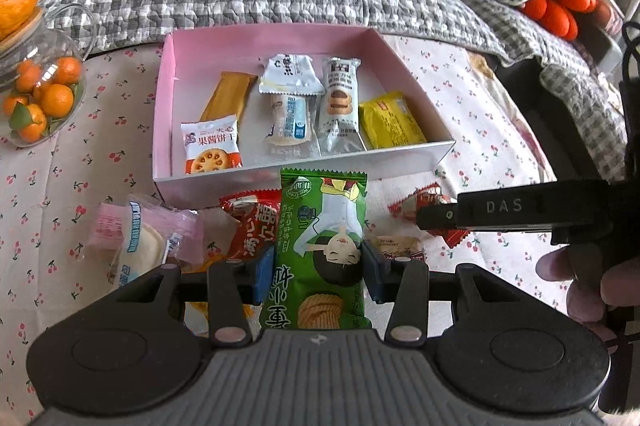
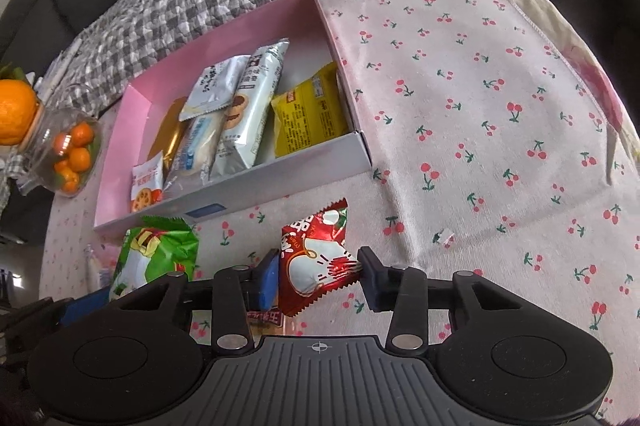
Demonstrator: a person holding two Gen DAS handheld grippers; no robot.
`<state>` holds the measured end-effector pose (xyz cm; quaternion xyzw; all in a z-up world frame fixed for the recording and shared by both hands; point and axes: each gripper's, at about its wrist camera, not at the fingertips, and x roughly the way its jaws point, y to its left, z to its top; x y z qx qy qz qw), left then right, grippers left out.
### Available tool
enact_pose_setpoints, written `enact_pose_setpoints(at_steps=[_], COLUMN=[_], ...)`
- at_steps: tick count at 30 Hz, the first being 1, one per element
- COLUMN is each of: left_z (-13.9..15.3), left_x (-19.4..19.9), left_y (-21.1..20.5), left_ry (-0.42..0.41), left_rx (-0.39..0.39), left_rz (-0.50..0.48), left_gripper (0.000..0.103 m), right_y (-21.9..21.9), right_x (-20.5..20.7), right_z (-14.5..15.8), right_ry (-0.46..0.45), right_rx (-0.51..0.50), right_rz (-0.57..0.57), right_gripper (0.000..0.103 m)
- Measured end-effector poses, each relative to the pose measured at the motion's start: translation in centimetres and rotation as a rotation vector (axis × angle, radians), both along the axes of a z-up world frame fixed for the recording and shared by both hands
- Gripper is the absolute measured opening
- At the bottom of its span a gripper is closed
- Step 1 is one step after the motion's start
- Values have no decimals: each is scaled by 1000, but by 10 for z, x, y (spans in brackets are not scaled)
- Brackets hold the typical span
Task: Organize snacks
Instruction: 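Carry both packets into the pink box and open both tools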
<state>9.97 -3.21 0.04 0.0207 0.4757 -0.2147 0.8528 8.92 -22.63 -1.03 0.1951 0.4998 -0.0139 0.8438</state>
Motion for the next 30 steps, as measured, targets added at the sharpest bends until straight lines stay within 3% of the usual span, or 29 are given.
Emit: enact_pose_setpoints(at_steps=[18,25,30], left_z=[14,22,33], left_x=[5,30,62], left_y=[18,12,6], left_ry=[-23,-37,-86], left_rx=[-67,-59,9], left_rz=[82,97,98], left_gripper=[41,41,41], right_y=[-11,-16,-18], right_x=[-11,2,29], right_z=[34,48,50], right_ry=[-100,-153,-162], right_rx=[112,119,85], right_rz=[-36,-92,-118], right_gripper=[37,37,37])
